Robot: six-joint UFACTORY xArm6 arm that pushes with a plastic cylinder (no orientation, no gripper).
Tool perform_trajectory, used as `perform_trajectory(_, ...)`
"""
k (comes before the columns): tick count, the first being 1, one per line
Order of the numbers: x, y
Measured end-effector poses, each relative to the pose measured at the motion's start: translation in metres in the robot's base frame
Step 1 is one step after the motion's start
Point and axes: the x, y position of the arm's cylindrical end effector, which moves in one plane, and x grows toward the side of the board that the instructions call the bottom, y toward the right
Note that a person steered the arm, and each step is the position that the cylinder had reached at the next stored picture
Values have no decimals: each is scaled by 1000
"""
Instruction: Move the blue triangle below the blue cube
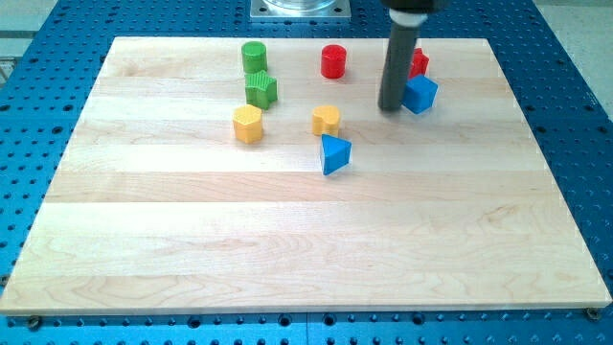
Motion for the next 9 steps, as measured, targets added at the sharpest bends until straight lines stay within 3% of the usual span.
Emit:
perform_trajectory(1, 88, -28)
perform_trajectory(2, 112, -158)
perform_trajectory(3, 69, -163)
perform_trajectory(5, 53, -55)
perform_trajectory(6, 53, -108)
perform_trajectory(7, 88, -110)
perform_trajectory(8, 97, -81)
perform_trajectory(9, 80, -11)
